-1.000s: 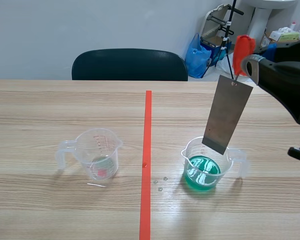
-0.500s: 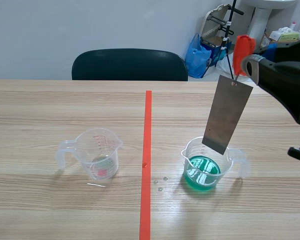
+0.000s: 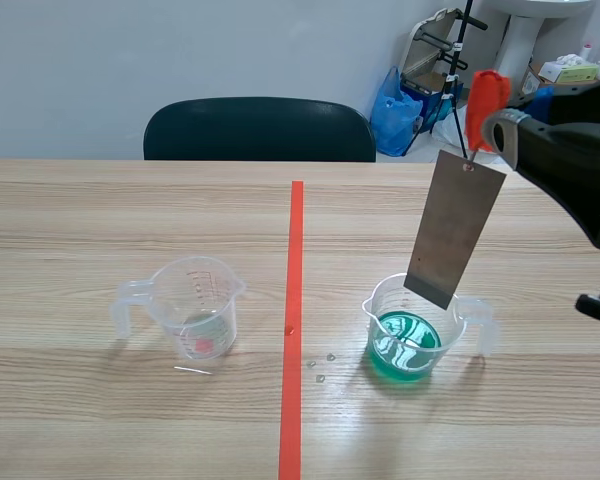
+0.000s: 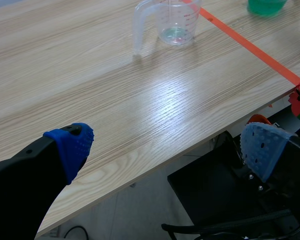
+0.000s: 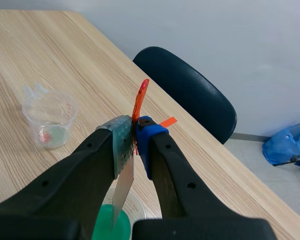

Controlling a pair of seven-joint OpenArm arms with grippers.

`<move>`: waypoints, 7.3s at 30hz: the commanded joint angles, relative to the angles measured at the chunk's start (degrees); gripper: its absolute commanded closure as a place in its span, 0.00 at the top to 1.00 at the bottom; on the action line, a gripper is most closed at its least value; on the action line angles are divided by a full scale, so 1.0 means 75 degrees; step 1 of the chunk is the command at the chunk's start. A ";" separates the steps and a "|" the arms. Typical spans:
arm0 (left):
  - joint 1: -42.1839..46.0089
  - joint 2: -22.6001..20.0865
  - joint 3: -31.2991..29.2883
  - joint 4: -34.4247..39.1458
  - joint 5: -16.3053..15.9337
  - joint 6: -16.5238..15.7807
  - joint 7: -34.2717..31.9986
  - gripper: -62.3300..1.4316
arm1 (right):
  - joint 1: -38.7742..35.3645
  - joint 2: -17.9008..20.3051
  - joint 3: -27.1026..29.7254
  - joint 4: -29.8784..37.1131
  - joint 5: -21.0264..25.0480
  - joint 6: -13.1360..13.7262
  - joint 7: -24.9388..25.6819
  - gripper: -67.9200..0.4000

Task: Do the redox reaction experiment

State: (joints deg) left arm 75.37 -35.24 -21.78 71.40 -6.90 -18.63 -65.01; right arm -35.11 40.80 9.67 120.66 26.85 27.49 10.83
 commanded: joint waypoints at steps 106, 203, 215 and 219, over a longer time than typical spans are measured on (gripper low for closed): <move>0.0009 -0.0003 0.0020 0.0117 -0.0017 -0.0009 -0.0157 1.00 | 0.2014 -0.0851 -0.2393 -0.3421 -0.1990 -0.0117 0.1687 0.03; 0.0009 -0.0003 0.0020 0.0117 -0.0017 -0.0009 -0.0157 1.00 | 0.2014 -0.0851 -0.2393 -0.3421 -0.1990 -0.0114 0.1682 0.03; 0.0009 -0.0003 0.0020 0.0117 -0.0017 -0.0009 -0.0157 1.00 | 0.2014 -0.0851 -0.2393 -0.3421 -0.1990 -0.0114 0.1661 0.03; 0.0009 -0.0003 0.0020 0.0117 -0.0017 -0.0009 -0.0157 1.00 | 0.2014 -0.0851 -0.2393 -0.3421 -0.1990 -0.0114 0.1661 0.03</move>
State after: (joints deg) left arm 75.37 -35.42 -21.78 71.40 -6.72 -18.61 -65.01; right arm -20.78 33.82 -8.43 94.17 11.38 26.63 23.09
